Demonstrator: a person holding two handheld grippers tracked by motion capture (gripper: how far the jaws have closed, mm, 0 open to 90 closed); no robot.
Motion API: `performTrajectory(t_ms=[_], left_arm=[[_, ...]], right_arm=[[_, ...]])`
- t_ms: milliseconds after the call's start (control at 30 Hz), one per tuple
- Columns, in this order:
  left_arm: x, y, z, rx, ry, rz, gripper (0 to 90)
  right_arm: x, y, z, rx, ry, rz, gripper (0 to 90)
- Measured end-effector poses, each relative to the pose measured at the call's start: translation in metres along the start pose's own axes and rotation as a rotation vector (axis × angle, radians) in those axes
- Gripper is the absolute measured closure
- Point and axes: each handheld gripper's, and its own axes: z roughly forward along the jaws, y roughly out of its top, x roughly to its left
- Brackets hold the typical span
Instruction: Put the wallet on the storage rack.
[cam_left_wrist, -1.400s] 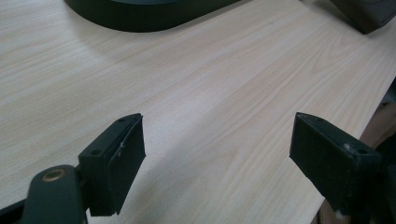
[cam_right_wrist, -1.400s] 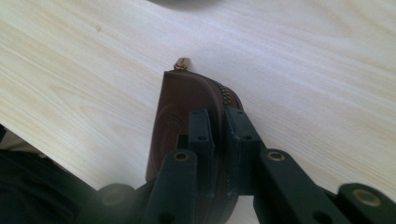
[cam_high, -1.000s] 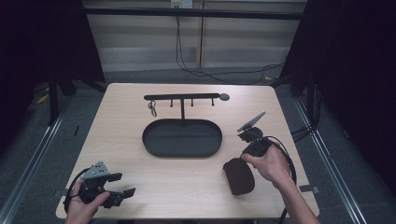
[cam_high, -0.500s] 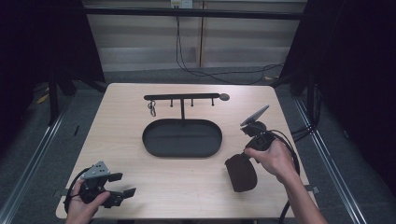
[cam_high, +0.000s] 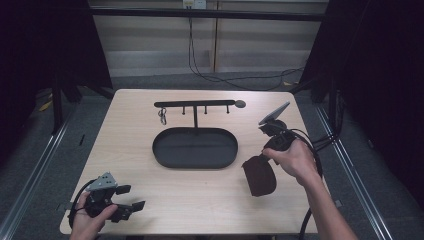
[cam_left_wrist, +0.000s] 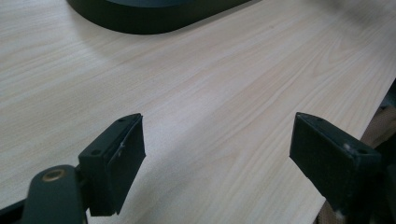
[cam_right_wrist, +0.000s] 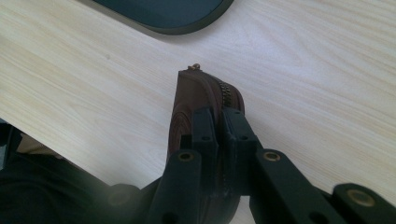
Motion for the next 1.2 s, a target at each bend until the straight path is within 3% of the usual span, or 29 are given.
performTrajectory(t_ms=[233, 433, 700, 1033, 1200], left_arm=[[0.000, 0.000, -0.001, -0.005, 0.004, -0.004, 18.0], [0.000, 0.000, -0.001, -0.003, 0.005, -0.004, 18.0], [-0.001, 0.000, -0.002, -0.003, 0.003, 0.012, 18.0], [0.000, 0.000, -0.003, -0.017, 0.008, 0.008, 18.1], [0.000, 0.000, -0.003, -0.014, 0.008, 0.003, 18.1]], right_arm=[[-0.001, 0.013, -0.002, -0.004, 0.003, 0.018, 84.4], [0.007, 0.022, -0.009, -0.020, -0.014, -0.010, 84.3], [0.009, 0.035, -0.012, -0.055, 0.027, -0.002, 84.4], [0.004, 0.049, -0.016, -0.072, 0.017, 0.021, 84.4], [0.004, 0.059, -0.015, -0.092, 0.036, 0.031, 84.5]])
